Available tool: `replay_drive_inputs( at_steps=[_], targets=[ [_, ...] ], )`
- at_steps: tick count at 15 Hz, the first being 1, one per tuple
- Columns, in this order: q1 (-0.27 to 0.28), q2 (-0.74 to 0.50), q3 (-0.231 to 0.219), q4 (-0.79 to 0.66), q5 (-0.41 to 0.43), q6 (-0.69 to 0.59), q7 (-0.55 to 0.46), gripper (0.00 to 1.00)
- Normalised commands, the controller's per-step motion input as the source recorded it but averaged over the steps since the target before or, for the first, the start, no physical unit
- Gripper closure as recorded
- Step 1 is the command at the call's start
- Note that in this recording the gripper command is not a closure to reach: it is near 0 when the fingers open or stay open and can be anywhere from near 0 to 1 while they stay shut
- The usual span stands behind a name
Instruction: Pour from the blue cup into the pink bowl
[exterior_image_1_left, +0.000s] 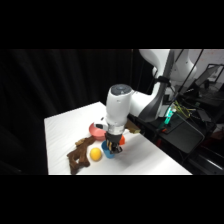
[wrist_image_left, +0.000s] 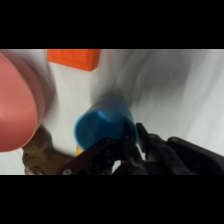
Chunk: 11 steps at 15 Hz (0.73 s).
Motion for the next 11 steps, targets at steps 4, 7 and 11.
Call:
replay_drive_inputs(
  at_steps=[4,7,11],
  targets=[
    [-0.119,-0.29,0.109,-0.04,-0.112,-0.33,0.03,0.0],
    [-0.202,-0.61,0.241,-0.1,0.016,-0.51,-0.16,0.0],
    [-0.233,-0.8,0.21,-0.2,0.0,-0.45,-0.23,0.0]
  ],
)
